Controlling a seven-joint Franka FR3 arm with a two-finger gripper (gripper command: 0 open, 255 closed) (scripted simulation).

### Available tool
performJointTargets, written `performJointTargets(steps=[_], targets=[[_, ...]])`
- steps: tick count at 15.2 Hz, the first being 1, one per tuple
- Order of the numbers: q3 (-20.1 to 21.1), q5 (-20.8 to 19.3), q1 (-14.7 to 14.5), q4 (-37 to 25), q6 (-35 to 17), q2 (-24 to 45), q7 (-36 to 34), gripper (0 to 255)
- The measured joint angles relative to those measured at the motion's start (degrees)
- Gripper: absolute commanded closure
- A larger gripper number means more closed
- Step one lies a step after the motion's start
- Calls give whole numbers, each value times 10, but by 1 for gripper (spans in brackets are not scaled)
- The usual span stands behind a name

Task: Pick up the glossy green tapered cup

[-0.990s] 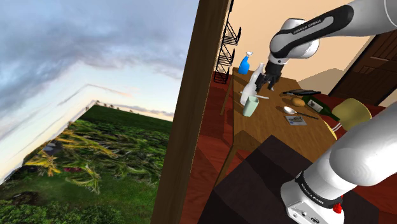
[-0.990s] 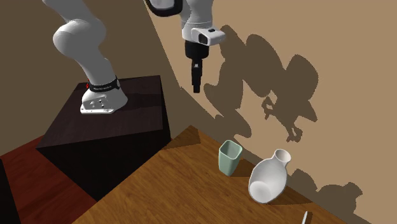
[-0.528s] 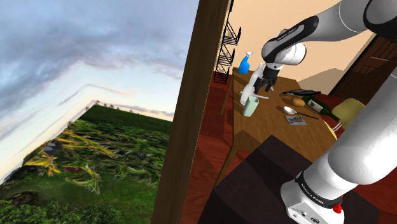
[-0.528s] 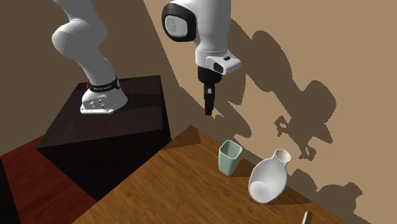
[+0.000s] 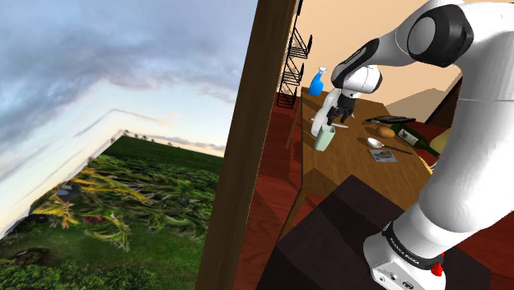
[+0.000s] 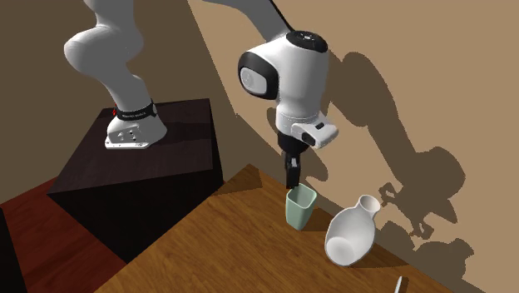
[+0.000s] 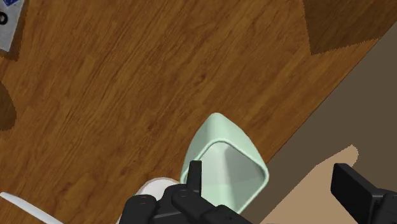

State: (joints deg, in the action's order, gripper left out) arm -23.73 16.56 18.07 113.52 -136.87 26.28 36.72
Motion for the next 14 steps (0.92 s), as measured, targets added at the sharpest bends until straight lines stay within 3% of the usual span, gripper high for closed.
performJointTargets(steps=[6, 14], targets=[[28, 43, 68, -151, 26, 133, 37, 0], [46, 63, 90, -187, -1, 196, 52, 0]])
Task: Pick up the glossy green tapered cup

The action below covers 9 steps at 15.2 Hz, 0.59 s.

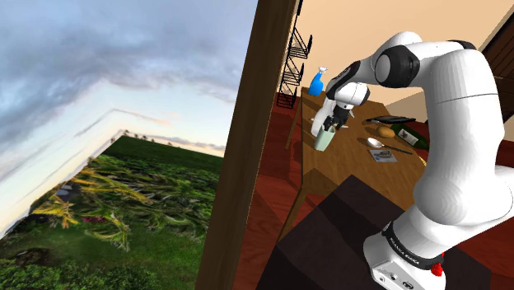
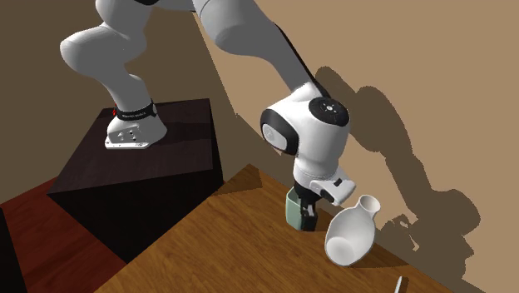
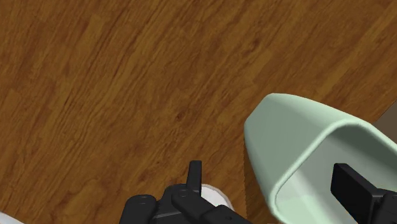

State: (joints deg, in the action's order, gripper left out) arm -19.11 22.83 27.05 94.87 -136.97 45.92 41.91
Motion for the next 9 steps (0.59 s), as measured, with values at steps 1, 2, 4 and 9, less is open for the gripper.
performJointTargets(steps=[1, 2, 4, 9], targets=[[1, 1, 0, 1, -2, 1, 1, 0], [1, 1, 1, 1, -4, 3, 1, 255], [2, 2, 1, 1, -5, 3, 2, 255], [2, 2, 1, 1, -5, 3, 2, 255]])
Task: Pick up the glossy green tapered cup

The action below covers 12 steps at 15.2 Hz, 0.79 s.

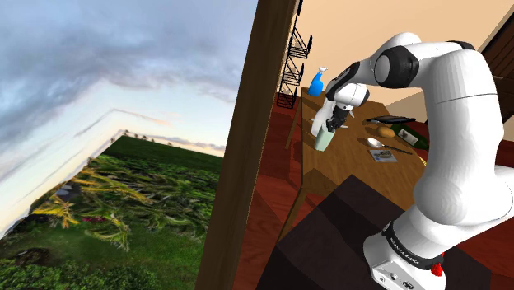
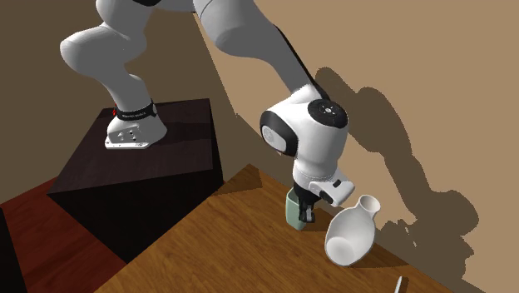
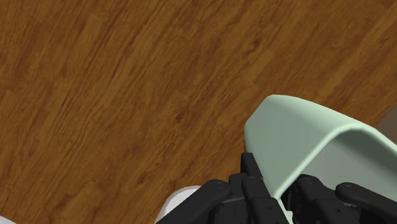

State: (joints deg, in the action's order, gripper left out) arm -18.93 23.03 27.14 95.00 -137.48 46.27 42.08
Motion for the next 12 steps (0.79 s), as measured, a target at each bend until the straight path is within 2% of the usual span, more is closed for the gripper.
performJointTargets(steps=[12], targets=[[-15, -16, -10, 10, 34, -44, -9, 255]])
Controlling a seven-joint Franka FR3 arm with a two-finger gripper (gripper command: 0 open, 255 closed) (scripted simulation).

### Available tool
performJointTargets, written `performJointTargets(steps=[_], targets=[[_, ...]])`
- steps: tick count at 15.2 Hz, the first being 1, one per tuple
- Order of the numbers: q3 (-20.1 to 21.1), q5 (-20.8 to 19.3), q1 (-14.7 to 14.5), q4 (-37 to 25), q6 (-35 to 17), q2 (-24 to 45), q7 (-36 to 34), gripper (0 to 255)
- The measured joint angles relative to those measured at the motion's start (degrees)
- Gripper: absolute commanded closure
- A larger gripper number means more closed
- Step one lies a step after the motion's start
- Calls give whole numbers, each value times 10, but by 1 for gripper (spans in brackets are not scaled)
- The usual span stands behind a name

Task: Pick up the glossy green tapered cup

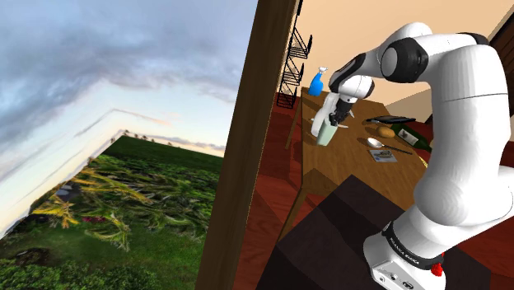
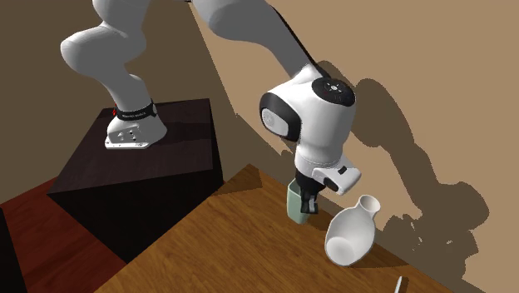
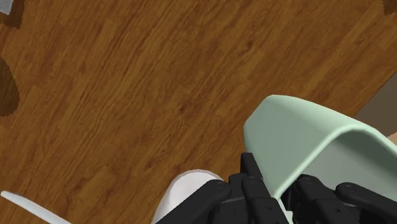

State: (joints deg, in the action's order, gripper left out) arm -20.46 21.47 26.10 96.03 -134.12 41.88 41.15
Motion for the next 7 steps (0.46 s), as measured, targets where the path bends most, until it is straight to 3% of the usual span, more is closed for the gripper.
performJointTargets(steps=[7], targets=[[-12, -14, -9, 3, 31, -35, -10, 255]])
